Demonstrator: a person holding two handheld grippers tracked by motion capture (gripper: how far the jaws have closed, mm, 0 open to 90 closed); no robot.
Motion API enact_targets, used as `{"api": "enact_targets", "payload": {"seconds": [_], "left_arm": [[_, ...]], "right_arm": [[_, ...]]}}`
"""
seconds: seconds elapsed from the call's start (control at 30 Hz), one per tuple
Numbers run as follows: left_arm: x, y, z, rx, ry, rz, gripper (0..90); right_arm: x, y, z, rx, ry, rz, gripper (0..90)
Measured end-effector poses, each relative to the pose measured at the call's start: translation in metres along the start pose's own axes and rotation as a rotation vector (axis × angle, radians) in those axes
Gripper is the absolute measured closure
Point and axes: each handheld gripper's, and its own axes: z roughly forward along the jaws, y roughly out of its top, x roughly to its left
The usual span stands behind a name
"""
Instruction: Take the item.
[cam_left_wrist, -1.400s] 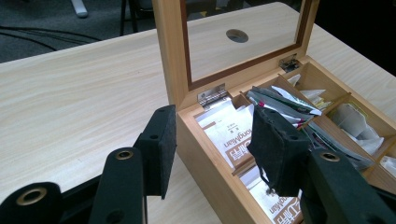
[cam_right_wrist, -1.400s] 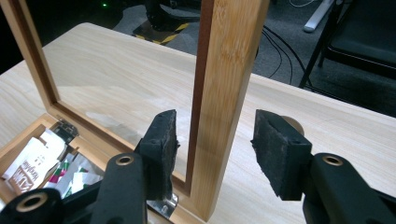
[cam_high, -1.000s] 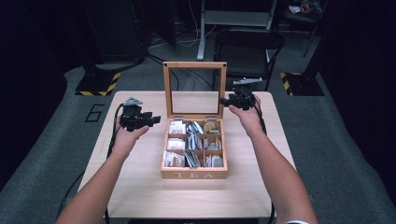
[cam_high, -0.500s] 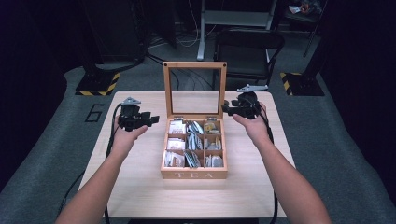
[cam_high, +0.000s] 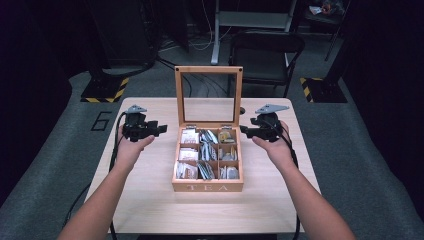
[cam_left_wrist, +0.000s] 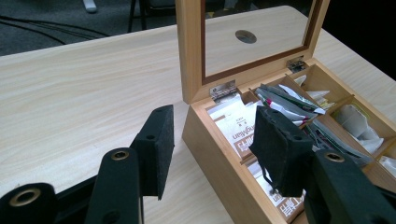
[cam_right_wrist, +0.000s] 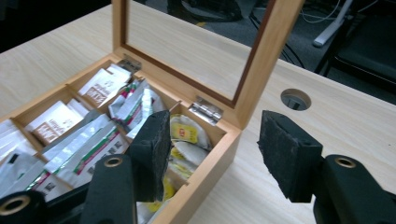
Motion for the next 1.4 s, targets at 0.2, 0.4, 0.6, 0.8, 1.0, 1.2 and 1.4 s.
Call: {"api": "enact_targets", "payload": {"seconds": [0.2,0.4,0.6,0.8,1.0,1.2,1.4], "left_arm": [[-0.002,-0.008,-0.004,-0.008,-0.009,0.009,49.6],[-0.003,-0.018,-0.01,-0.005,-0.006,-0.017,49.7],[-0.005,-0.027,-0.011,-0.004,-0.003,-0.026,49.8],[-0.009,-0.032,-0.011,-0.011,-0.004,-0.002,50.0],[-0.014,-0.037,-0.012,-0.003,0.002,0.022,49.9],[-0.019,-0.045,-0.013,-0.007,-0.013,0.017,48.6],[-0.019,-0.059,-0.02,-0.012,-0.028,-0.002,48.4]], "right_arm": [[0.016,-0.011,-0.009,-0.023,0.026,-0.011,44.2],[0.035,-0.021,-0.014,-0.004,0.028,-0.066,43.1],[0.052,-0.031,-0.013,0.034,0.078,-0.04,44.5],[0.062,-0.038,-0.014,0.013,0.109,-0.041,48.8],[0.071,-0.047,-0.014,0.007,0.13,-0.038,54.5],[0.083,-0.06,-0.007,0.007,0.154,-0.057,59.7],[0.088,-0.066,-0.004,-0.004,0.172,-0.032,61.4]]}}
